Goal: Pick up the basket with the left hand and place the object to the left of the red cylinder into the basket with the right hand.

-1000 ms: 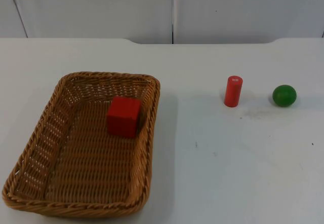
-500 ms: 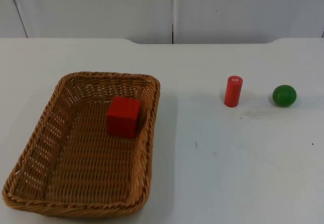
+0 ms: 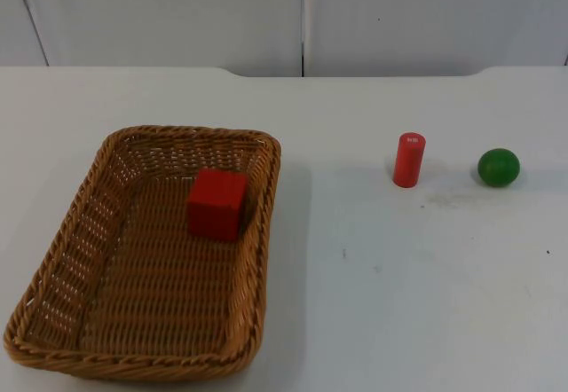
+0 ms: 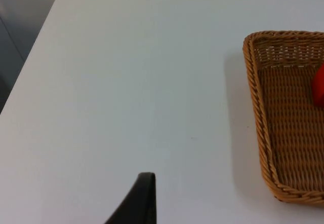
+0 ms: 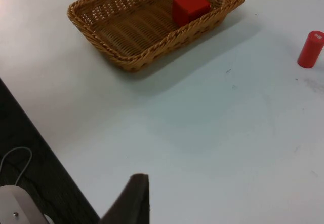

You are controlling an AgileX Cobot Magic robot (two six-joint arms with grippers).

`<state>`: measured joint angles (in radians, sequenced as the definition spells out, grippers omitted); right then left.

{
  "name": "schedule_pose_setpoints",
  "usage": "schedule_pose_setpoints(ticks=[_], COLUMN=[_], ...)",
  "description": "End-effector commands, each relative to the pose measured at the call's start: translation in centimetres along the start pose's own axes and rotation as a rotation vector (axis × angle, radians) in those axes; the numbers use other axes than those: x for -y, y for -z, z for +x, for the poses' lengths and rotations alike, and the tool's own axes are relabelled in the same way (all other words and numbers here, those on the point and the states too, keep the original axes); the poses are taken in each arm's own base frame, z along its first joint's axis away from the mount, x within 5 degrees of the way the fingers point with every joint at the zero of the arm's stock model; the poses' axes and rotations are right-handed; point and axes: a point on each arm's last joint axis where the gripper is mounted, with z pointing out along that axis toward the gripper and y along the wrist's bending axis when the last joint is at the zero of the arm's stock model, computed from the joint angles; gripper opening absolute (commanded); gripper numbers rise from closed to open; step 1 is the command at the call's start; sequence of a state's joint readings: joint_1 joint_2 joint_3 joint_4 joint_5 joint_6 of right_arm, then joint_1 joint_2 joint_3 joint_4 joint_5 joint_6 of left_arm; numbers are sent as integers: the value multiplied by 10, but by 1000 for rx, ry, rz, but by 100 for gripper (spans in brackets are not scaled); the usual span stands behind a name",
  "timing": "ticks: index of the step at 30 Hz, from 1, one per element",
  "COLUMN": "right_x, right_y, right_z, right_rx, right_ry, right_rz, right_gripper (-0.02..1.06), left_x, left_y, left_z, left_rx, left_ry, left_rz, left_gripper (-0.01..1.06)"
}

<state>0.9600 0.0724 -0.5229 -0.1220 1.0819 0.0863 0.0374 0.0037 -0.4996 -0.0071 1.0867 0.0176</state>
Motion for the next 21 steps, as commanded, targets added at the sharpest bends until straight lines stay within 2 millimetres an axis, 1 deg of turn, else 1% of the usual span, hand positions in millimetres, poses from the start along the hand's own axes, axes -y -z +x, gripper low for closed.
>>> schedule_pose_setpoints(ticks=[1,21], right_x=[0,-1], right_y=[-1,0], right_z=[2,2], right_rx=[3,3], right_ry=[4,-9], right_rz=[0,-12], right_gripper=[105,105], left_x=[1,1], left_y=[-1,-1], left_z=[0,0], left_rx=[10,10], left_ry=[7,7], left_rz=[5,5], left_gripper=[105,105])
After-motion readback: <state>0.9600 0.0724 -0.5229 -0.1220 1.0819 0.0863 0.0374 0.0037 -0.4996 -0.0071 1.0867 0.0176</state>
